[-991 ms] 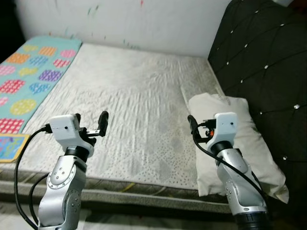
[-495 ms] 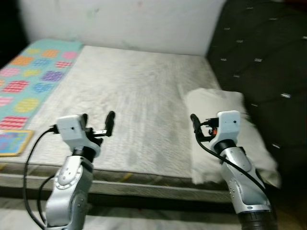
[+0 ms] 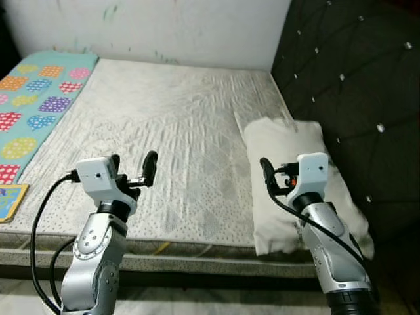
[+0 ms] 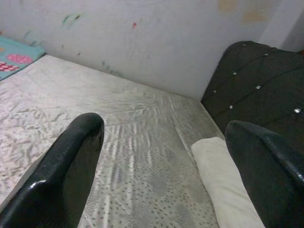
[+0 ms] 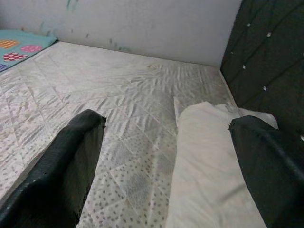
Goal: Clean up the room
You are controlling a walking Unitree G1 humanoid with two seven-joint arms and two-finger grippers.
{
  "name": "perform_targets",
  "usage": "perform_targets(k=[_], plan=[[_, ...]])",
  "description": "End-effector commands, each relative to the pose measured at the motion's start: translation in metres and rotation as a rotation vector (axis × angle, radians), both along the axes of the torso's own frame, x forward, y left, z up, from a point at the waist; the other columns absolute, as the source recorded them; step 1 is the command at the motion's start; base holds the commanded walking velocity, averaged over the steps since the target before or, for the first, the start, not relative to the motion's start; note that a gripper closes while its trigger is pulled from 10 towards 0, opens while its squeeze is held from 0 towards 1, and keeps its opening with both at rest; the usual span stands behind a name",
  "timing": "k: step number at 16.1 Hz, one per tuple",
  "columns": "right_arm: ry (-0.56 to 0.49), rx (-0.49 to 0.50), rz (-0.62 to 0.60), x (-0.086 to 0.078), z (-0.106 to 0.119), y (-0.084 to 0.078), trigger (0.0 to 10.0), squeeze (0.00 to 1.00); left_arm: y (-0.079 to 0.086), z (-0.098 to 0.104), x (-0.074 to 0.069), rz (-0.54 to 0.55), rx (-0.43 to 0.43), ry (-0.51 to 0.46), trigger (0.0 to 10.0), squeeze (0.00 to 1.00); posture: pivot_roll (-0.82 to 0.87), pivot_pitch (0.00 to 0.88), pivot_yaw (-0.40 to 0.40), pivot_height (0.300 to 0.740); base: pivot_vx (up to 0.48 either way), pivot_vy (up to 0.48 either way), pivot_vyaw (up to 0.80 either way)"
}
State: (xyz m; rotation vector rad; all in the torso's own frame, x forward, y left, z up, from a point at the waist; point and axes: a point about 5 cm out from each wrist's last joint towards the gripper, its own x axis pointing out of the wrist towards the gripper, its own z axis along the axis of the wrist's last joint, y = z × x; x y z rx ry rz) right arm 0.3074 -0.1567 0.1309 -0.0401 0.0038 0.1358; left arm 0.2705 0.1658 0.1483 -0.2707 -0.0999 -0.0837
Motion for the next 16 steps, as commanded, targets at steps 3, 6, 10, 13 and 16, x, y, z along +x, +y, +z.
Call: perform_targets(k=[3, 6, 10, 13, 16], plan=[[-0.006, -0.002, -0.011, 0.0014, 0.0024, -0.0036, 10.0, 0.0, -0.0018, 0.002, 0.0007, -0.008, 0.007, -0.009, 10.0, 0.0, -0.03, 0.0, -0.058, 0.74, 0.34, 0.0, 0.0], [-0.006, 0.0, -0.014, 0.0018, 0.0022, -0.003, 10.0, 0.0, -0.001, 0.0012, 0.0011, -0.006, 0.008, -0.004, 10.0, 0.0, -0.03, 0.0, -0.056, 0.74, 0.285, 0.0, 0.0], [-0.005, 0.001, -0.015, 0.0024, 0.0023, -0.0027, 10.0, 0.0, 0.0007, -0.0011, 0.0025, 0.017, 0.01, 0.016, 10.0, 0.0, -0.03, 0.0, -0.055, 0.74, 0.0, 0.0, 0.0], [-0.003, 0.003, -0.014, 0.0026, 0.0022, -0.0027, 10.0, 0.0, 0.0035, -0.0034, 0.0033, 0.043, -0.001, 0.036, 10.0, 0.0, -0.03, 0.0, -0.057, 0.74, 0.0, 0.0, 0.0], [-0.008, 0.002, -0.013, 0.0022, 0.0033, -0.0028, 10.0, 0.0, 0.0037, -0.0032, 0.0034, 0.039, -0.011, 0.033, 10.0, 0.0, -0.03, 0.0, -0.056, 0.74, 0.0, 0.121, 0.0]])
